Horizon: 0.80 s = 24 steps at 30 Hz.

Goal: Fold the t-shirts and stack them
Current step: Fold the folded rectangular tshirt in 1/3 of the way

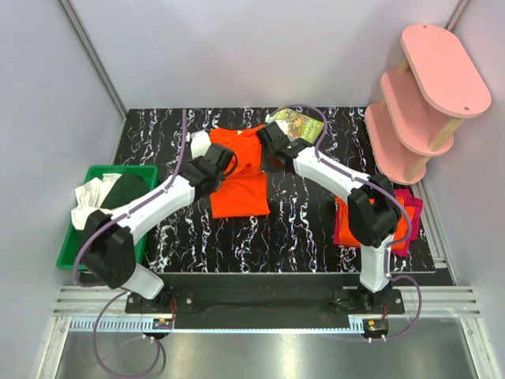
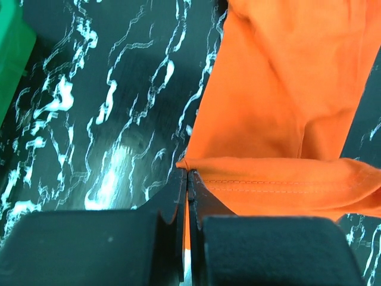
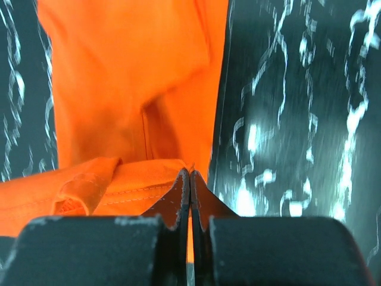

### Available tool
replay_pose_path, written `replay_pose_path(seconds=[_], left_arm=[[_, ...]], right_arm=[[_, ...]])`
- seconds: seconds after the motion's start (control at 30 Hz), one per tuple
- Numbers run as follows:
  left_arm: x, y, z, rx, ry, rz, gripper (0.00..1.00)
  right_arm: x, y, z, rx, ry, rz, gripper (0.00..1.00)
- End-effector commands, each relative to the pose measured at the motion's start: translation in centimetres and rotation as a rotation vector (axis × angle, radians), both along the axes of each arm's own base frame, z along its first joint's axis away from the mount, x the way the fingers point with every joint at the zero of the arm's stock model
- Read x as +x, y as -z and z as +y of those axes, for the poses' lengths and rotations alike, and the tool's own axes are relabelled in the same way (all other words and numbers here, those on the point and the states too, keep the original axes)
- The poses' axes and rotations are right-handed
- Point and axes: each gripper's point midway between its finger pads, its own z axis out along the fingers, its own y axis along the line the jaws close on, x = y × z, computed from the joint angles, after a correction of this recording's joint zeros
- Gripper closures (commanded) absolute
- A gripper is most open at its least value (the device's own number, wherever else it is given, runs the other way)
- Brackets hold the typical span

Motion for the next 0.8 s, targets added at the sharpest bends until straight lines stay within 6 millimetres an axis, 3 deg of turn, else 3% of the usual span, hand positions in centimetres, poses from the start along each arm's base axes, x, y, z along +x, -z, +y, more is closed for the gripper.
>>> replay_pose_path(seconds=[0.0, 0.2, 0.4, 0.77], left_arm=[[4.1, -2.0, -0.8, -0.010, 0.038, -0.051, 1.00], [6.5, 0.3, -1.4, -0.003, 0.037, -0.002, 1.00], [7.9, 2.6, -0.8, 0.009, 0.018, 0.042, 1.00], [8.9, 4.5, 0.9, 0.012, -0.020, 0.080, 1.00]], right_arm=[[4.1, -1.8, -0.5, 0.029, 0.023, -0.053, 1.00], [6.5, 0.3, -0.4, 0.049, 0.037, -0.015, 1.00], [7.1, 4.0, -0.3, 0.035, 0.038, 0.046, 1.00], [8.1, 5.9, 0.1, 0.043, 0.030, 0.076, 1.00]])
